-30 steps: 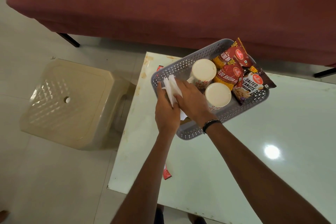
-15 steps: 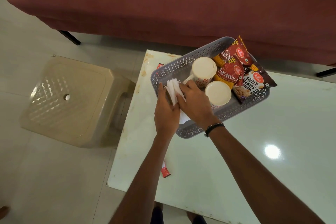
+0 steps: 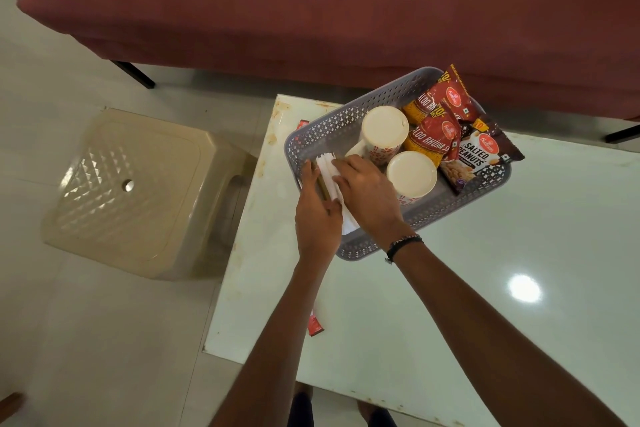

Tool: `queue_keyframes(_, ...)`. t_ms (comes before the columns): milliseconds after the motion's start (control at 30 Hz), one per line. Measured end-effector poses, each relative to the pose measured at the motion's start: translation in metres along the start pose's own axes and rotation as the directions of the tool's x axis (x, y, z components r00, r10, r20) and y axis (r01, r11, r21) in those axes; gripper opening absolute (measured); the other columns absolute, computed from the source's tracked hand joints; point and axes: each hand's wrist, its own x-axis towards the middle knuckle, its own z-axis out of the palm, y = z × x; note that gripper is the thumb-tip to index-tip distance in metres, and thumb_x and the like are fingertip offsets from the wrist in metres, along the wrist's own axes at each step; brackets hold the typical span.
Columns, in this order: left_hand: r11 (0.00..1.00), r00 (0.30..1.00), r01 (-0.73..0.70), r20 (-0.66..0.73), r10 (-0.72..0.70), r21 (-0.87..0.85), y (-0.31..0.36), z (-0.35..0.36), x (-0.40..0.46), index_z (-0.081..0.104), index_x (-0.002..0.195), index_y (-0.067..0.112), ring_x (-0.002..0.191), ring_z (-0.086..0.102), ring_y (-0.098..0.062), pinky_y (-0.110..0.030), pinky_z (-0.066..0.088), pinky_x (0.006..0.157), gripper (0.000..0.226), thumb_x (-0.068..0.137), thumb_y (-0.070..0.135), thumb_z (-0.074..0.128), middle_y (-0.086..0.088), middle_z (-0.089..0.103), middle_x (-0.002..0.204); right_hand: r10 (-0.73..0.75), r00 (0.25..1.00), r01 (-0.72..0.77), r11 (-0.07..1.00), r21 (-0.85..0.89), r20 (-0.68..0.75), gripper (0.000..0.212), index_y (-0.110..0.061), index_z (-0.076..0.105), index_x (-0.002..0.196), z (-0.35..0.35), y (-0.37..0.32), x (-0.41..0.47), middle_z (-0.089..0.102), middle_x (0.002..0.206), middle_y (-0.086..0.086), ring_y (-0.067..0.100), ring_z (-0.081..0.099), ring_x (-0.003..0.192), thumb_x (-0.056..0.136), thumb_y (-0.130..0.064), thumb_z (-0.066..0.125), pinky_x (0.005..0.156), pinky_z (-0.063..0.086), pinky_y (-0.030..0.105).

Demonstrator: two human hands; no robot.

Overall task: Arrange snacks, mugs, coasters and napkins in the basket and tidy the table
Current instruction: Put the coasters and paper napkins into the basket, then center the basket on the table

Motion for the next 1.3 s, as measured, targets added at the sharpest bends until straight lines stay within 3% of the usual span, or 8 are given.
queue_keyframes(200,0.995,0.989,0.048,-0.133,-0.059,-0.085,0.009,-0.011,-0.006,0.038,0.136,0.014,0.125,0.051,-0.024,-0.041,0.047,0.102,0.048,0.091,0.014,0.054,-0.005,0.049,0.140,0.090,0.982,-0.078,0.994,0.080,-0.166,0.026,-0.004,0.065,0.111,-0.052,0.032,-0.007,0.067,0.109,0.014,0.028,0.063,0.099,0.092,-0.015,0.050,0.076,0.056,0.037)
queue_keyframes(433,0.922,0.924,0.358,-0.085,-0.373,-0.146,0.012,-0.027,-0.002,0.028,0.143,0.011,0.136,0.036,-0.032,-0.047,0.032,0.113,0.059,0.091,0.023,0.054,-0.012,0.035,0.150,0.412,0.887,-0.402,0.911,0.091,-0.206,0.030,-0.005,0.058,0.121,-0.122,0.123,0.026,0.061,0.123,0.016,0.032,0.052,0.114,0.096,-0.015,0.044,0.089,0.044,0.035)
queue_keyframes(567,0.791,0.812,0.577,0.039,-0.582,-0.205,0.015,-0.029,0.000,0.029,0.143,0.008,0.136,0.036,-0.033,-0.041,0.032,0.110,0.055,0.093,0.018,0.051,-0.012,0.033,0.151,0.670,0.740,-0.667,0.720,0.192,0.059,0.026,0.005,0.060,0.096,-0.130,0.168,0.052,0.063,0.111,0.027,0.039,0.056,0.106,0.094,-0.012,0.039,0.081,0.041,0.038)
queue_keyframes(700,0.633,0.700,0.704,0.170,-0.693,-0.321,0.012,-0.026,0.010,0.050,0.126,0.010,0.117,0.052,-0.031,-0.041,0.045,0.099,0.038,0.089,0.018,0.056,-0.013,0.051,0.135,0.700,0.632,-0.774,0.556,0.302,0.332,0.029,-0.021,0.051,0.063,-0.120,0.182,0.059,0.055,0.073,0.004,0.023,0.052,0.083,0.091,-0.014,0.044,0.070,0.042,0.032)
queue_keyframes(833,0.600,0.705,0.696,0.216,-0.676,-0.395,0.014,-0.024,0.013,0.056,0.115,-0.003,0.086,0.053,-0.023,-0.038,0.041,0.089,0.027,0.090,0.006,0.049,-0.010,0.059,0.092,0.706,0.603,-0.797,0.514,0.317,0.372,0.031,-0.026,0.050,0.063,-0.117,0.186,0.059,0.049,0.067,-0.005,0.015,0.047,0.062,0.089,-0.010,0.045,0.075,0.043,0.032)
queue_keyframes(1000,0.616,0.706,0.699,0.212,-0.676,-0.363,0.028,-0.029,0.017,0.056,0.114,-0.002,0.101,0.054,-0.027,-0.047,0.041,0.103,0.025,0.091,0.005,0.051,-0.022,0.057,0.126,0.707,0.611,-0.788,0.505,0.351,0.356,0.027,-0.019,0.059,0.067,-0.124,0.186,0.047,0.057,0.070,0.004,0.018,0.053,0.064,0.090,-0.011,0.048,0.074,0.044,0.032)
queue_keyframes(1100,0.656,0.710,0.699,0.164,-0.685,-0.285,0.039,-0.038,0.016,0.057,0.112,-0.002,0.116,0.055,-0.034,-0.048,0.043,0.104,0.025,0.090,0.009,0.056,-0.021,0.059,0.124,0.718,0.625,-0.766,0.489,0.417,0.306,0.030,-0.008,0.066,0.065,-0.139,0.180,0.029,0.065,0.071,0.013,0.025,0.060,0.065,0.091,-0.018,0.054,0.066,0.048,0.032)
queue_keyframes(1300,0.702,0.756,0.653,0.180,-0.629,-0.285,0.078,-0.055,-0.011,0.058,0.113,0.000,0.116,0.054,-0.032,-0.046,0.043,0.103,0.026,0.089,0.011,0.057,-0.017,0.059,0.121,0.741,0.628,-0.728,0.450,0.517,0.238,0.025,0.000,0.071,0.089,-0.199,0.163,-0.023,0.069,0.086,0.017,0.026,0.061,0.079,0.092,-0.015,0.052,0.081,0.052,0.043)
